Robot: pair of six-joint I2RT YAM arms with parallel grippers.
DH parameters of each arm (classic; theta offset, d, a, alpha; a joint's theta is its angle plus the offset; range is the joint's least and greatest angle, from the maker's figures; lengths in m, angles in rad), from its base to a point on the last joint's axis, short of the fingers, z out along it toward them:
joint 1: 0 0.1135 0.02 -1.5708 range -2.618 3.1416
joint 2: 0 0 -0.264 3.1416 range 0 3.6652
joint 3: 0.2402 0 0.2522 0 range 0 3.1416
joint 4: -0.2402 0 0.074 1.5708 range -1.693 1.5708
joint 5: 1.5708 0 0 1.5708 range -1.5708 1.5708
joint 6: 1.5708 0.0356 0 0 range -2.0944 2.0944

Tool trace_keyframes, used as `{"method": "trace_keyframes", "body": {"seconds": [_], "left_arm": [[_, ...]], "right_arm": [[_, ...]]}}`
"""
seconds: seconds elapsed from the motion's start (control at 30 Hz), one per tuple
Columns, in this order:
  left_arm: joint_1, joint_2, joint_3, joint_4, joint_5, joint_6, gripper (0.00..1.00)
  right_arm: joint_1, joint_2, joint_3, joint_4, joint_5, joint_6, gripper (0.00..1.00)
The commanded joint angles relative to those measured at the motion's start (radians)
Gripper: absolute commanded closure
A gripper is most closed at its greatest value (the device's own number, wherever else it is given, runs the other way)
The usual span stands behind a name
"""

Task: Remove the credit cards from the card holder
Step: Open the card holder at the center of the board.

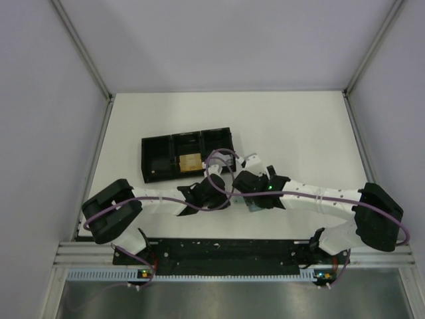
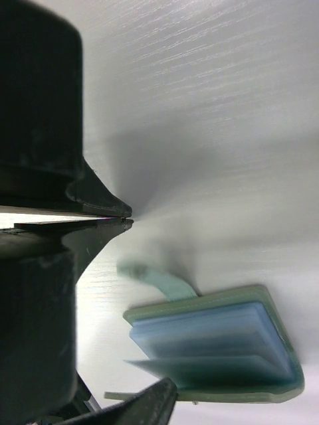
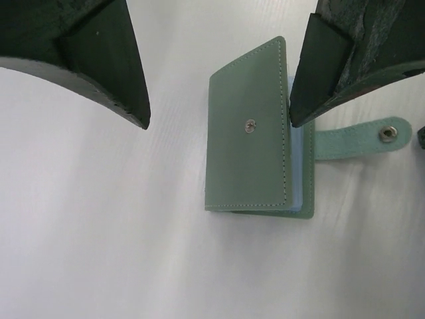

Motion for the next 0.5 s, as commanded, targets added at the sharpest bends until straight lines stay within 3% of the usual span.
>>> {"method": "trace_keyframes", "body": {"seconds": [0.0,0.3,0.47], "left_arm": [[-0.001,-0.015,0.005,0.014,-0.008,0.006,0.92],[-0.001,-0.072,-0.002,0.005,-0.021,0.011,0.91],[-0.001,-0.130,-0.004,0.013,-0.006,0.025,0.79]], "right_arm": [[-0.036,-0.046,0.022,-0.062,0.103,0.027,0.21],[-0.160,-0.181,-0.021,-0.059,0.047,0.016,0.51],[-0.258,-0.190,-0.056,-0.056,0.009,0.042,0.62]]}}
